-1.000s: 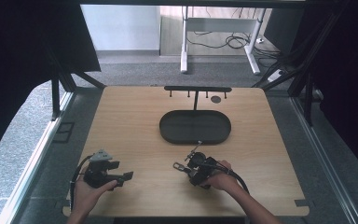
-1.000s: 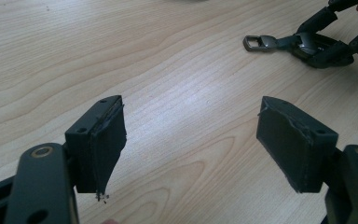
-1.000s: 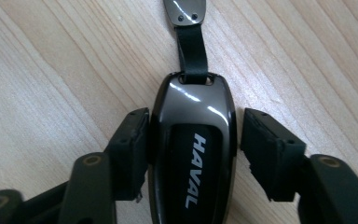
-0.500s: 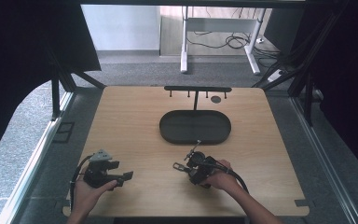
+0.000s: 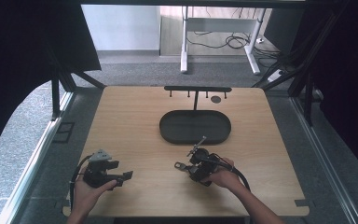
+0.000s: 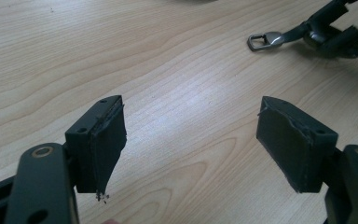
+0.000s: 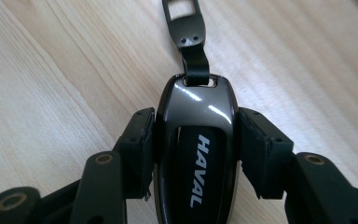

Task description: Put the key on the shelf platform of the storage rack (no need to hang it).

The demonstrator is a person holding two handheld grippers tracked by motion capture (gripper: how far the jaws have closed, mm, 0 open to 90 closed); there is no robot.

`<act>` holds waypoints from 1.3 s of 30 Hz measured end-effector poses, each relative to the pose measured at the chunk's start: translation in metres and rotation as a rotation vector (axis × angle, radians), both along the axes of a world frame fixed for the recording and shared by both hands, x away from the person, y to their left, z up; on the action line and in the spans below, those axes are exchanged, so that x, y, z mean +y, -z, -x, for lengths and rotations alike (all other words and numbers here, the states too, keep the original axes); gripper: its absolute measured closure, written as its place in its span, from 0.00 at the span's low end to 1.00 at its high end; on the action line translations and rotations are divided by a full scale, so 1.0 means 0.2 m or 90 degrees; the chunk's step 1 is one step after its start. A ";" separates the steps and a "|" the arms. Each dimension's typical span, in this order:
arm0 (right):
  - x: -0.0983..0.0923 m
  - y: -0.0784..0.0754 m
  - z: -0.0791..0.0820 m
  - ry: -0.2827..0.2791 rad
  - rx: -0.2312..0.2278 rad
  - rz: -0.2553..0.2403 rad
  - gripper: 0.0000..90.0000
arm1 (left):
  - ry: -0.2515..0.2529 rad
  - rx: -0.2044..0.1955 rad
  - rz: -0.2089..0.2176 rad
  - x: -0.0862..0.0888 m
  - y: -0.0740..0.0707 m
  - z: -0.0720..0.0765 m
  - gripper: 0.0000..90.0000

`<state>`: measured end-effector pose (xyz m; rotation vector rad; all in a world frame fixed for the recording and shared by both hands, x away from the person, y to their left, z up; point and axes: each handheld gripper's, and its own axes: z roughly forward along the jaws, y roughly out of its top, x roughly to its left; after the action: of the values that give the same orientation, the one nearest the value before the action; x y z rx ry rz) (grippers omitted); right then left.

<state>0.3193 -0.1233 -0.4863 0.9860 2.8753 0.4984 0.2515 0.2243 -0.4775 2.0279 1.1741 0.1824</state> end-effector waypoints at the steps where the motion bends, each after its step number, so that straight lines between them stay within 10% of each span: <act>1: 0.00 -0.01 0.00 0.001 -0.011 -0.002 0.55 | 0.001 0.000 -0.001 0.00 0.00 0.00 0.27; 39: -0.09 -0.30 -0.04 0.022 -0.086 -0.068 0.55 | -0.001 -0.001 0.001 0.01 0.00 0.00 0.27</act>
<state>0.3273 -0.1403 -0.4268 0.9750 2.7332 0.6939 0.2519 0.2254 -0.4779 2.0256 1.1743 0.1832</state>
